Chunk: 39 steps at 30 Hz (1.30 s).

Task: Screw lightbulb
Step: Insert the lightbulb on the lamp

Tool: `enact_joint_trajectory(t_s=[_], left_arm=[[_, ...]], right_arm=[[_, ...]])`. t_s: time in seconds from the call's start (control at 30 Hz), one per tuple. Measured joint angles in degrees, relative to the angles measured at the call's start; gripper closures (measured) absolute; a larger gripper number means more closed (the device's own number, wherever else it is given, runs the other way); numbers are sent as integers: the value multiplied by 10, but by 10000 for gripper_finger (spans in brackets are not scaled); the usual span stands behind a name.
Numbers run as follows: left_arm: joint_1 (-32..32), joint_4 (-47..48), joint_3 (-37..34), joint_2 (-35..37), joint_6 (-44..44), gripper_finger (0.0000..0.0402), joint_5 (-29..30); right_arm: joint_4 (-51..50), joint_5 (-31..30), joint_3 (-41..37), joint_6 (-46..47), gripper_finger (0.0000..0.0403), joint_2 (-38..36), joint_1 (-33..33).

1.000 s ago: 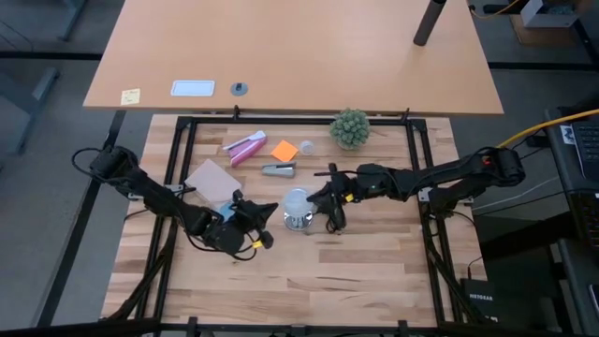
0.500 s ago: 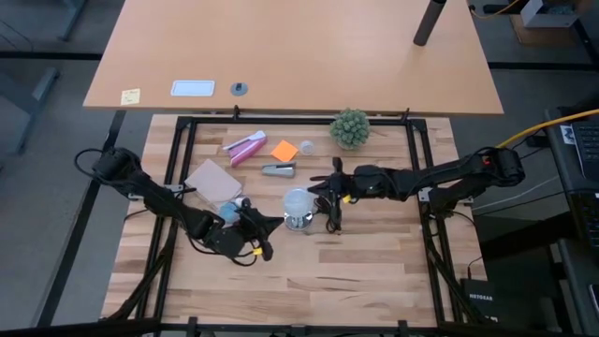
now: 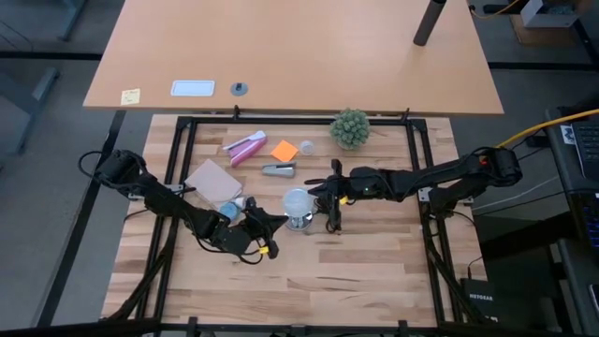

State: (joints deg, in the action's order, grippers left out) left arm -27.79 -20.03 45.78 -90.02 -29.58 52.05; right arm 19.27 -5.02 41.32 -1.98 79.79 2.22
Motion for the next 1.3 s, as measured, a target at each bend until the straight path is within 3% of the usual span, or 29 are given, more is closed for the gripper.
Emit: enact_joint_trajectory(t_s=[0.27,0.6,0.87,1.3], left_arm=[[13,2,0,0,6,400,0],[12,14,0,0,9,400,12],[12,26,0,0,0,400,55],[24,41,0,0,-23,400,85]], right_arm=[[-14,0,0,10,398,0,0],[-17,56,0,78,398,-1,-1],[-23,87,0,123,398,-6,-1],[-5,185,0,154,398,-4,1]])
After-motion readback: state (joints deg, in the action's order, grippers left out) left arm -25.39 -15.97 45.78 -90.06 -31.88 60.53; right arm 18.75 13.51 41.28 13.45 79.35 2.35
